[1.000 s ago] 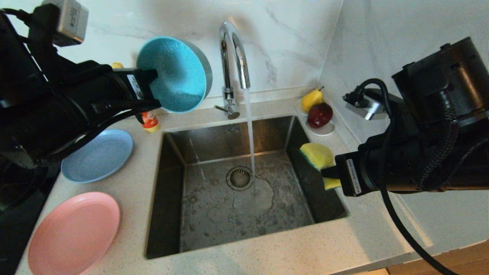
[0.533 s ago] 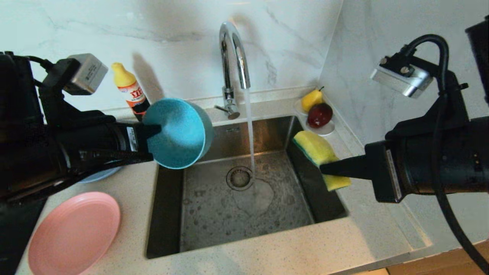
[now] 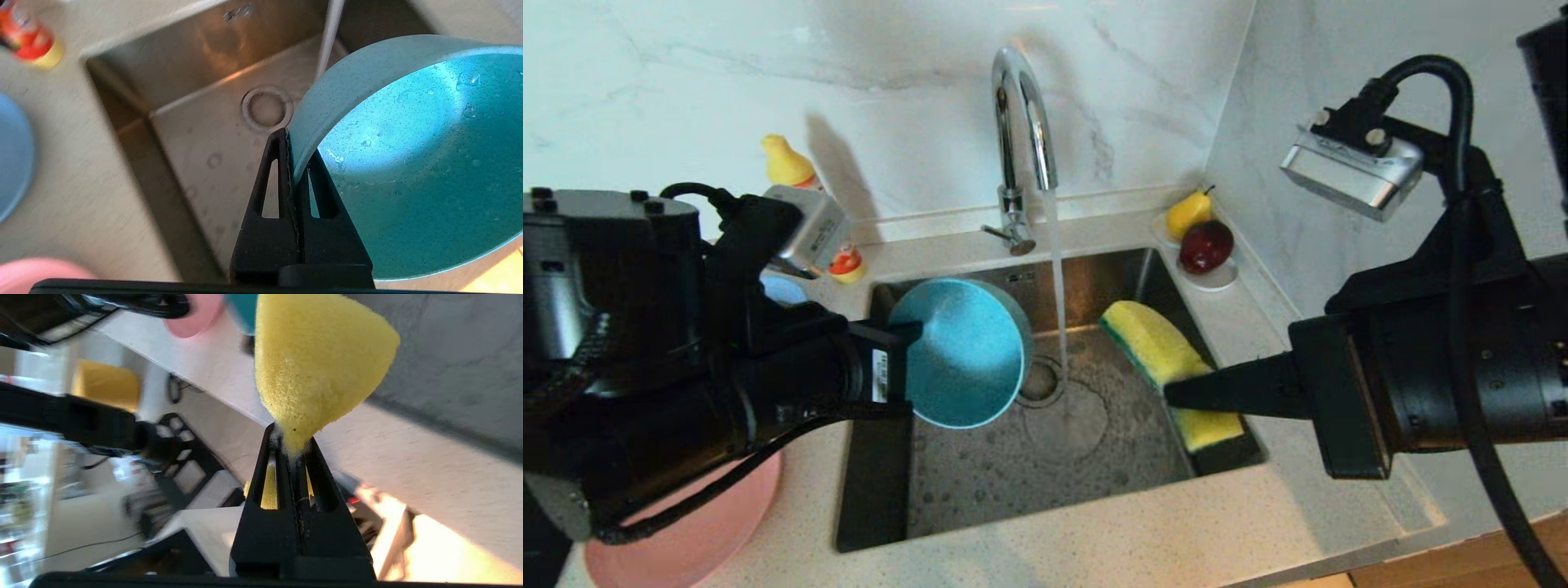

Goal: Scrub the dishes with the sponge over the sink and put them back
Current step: Wipe the bowl

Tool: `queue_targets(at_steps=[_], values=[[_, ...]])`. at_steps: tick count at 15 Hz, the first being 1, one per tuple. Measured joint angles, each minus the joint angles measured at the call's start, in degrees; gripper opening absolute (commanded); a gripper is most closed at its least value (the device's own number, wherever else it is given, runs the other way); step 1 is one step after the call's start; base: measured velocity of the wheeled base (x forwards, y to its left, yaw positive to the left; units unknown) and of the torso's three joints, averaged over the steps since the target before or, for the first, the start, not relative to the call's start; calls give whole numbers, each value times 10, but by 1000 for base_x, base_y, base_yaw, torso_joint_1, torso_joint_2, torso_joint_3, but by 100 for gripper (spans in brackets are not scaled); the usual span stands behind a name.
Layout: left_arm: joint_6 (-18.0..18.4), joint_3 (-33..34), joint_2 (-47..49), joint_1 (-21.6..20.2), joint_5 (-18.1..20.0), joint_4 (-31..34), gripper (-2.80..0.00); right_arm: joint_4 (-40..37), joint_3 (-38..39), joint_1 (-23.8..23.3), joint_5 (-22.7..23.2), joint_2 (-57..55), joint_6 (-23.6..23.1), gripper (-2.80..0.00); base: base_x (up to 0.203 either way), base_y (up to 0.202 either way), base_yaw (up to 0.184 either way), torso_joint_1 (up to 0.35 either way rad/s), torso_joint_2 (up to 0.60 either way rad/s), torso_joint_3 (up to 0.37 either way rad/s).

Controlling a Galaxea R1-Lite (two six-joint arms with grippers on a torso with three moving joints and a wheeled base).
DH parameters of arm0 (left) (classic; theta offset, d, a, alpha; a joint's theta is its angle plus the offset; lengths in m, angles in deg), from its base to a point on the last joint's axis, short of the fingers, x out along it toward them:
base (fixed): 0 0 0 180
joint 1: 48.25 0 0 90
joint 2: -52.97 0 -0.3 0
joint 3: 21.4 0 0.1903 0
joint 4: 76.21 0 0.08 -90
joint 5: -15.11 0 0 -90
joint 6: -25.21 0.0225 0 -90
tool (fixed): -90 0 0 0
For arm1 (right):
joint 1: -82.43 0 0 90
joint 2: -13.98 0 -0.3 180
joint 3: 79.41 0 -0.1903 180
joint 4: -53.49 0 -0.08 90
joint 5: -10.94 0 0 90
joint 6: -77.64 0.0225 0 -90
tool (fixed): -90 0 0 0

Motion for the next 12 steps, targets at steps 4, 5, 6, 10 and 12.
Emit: queue_targets(at_steps=[4,5,6,10,12], values=[[0,-1,48,41,-42,-92,-280,0,-17,6,23,-36,19,-280,0,0,0,0,0,0],[-2,0,58,51,-48,-93,-280,0,-22,7,25,-47,20,-280,0,0,0,0,0,0],[-4,0,66,57,-54,-96,-280,0,-28,8,26,-59,21,-280,0,0,0,0,0,0],[-6,6,91,70,-65,-132,-280,1,-64,9,32,-100,53,-280,0,0,0,0,0,0],[-6,15,104,71,-83,-177,-280,1,-75,6,37,-115,56,-280,0,0,0,0,0,0]])
